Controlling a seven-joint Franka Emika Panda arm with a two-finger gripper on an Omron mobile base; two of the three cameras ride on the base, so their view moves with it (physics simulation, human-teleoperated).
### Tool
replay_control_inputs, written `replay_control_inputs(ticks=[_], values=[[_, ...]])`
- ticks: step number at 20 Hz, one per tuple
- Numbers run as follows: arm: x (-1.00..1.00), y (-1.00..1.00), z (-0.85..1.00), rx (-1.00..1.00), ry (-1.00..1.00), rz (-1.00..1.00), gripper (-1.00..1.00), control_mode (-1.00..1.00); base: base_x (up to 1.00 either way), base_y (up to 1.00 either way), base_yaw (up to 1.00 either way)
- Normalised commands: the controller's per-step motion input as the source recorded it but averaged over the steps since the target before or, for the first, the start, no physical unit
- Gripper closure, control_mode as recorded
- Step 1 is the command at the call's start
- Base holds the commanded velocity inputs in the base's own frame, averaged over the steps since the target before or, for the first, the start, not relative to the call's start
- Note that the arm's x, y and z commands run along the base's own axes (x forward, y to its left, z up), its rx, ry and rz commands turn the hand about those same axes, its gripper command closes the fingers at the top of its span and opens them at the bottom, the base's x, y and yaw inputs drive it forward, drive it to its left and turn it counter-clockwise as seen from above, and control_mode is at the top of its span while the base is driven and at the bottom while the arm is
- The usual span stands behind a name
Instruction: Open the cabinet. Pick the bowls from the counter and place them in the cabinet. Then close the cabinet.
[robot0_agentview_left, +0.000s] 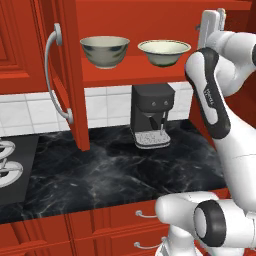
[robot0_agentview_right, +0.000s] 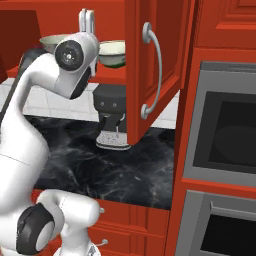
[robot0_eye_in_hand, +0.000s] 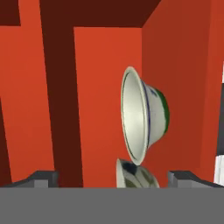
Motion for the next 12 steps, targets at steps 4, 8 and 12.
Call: replay_control_inputs(ticks=[4, 8, 12], values=[[-1.00, 0.00, 0.10, -0.01, -0.12, -0.01, -1.00, -1.00, 0.00, 0.00, 0.00], [-1.00, -0.06, 0.28, 0.00, 0.02, -0.09, -1.00, -1.00, 0.00, 0.00, 0.00], [-1.00, -0.02, 0.34, 0.00, 0.09, -0.09, -1.00, -1.00, 0.00, 0.00, 0.00]])
